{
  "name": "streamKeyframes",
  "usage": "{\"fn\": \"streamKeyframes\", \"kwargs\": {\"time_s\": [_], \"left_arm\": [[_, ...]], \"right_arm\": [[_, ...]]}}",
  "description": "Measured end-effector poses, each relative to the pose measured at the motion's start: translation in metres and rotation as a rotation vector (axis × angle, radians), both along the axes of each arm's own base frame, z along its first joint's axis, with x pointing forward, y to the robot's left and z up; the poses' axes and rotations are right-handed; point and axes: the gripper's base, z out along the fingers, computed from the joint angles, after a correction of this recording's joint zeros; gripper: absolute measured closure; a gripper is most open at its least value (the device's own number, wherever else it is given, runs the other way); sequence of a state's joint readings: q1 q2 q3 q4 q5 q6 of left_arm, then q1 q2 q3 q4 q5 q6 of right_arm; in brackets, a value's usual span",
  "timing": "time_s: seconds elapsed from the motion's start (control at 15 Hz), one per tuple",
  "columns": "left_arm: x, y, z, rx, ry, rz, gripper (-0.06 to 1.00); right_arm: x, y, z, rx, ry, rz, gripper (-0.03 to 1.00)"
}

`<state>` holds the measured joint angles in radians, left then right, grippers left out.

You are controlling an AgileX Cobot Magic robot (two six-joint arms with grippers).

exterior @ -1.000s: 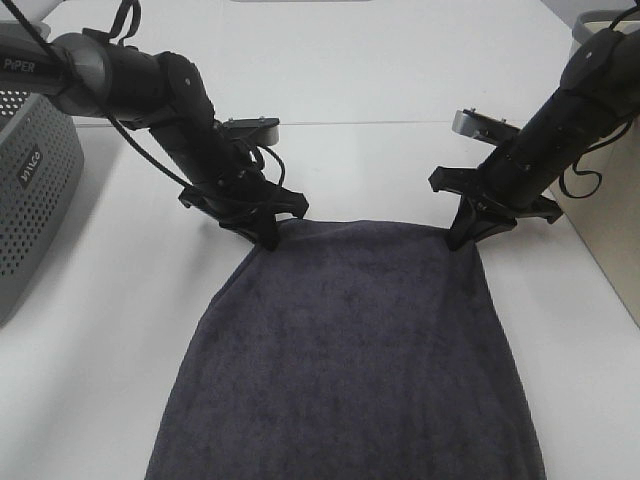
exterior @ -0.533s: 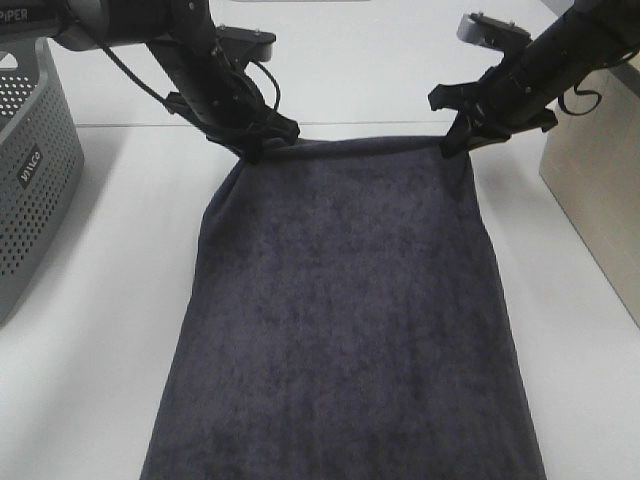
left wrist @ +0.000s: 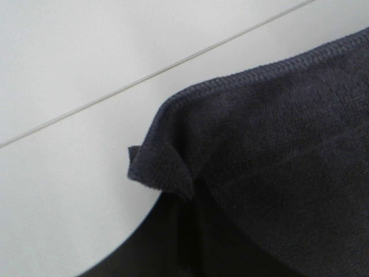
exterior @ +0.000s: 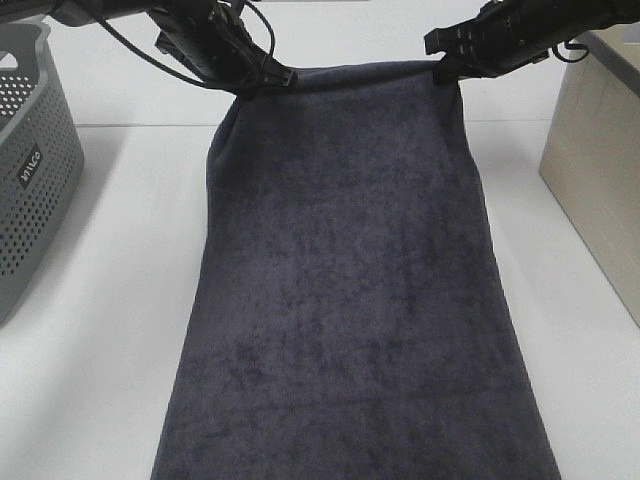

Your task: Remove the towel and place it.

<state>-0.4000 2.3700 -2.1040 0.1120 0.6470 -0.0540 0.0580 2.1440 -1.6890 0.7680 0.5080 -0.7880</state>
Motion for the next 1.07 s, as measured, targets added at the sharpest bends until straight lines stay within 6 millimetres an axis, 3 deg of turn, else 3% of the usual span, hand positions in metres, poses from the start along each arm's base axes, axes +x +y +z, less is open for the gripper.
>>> {"fn": "streamKeyframes", "kwargs": {"time_s": [0.33,0.47,0.73,1.07], "left_arm": [[0.010,0.006,0.008,0.011,-0.124,0.002,0.93],[0.015,0.009,0.010,-0.005,-0.175,0.001,0.93],[0.023,0.005,-0.003,-0.033,-0.244,-0.020,0.93],[0.028,0.001,-0.013,-0.054,-0.290,-0.036,0.93]], "right_arm": [[0.010,0.030,-0.004,-0.055,-0.142,0.056,0.94],[0.014,0.030,-0.003,-0.077,-0.184,0.023,0.94],[0.020,0.024,0.001,-0.124,-0.262,-0.035,0.94],[0.027,0.021,-0.021,-0.154,-0.256,-0.062,0.94]]}}
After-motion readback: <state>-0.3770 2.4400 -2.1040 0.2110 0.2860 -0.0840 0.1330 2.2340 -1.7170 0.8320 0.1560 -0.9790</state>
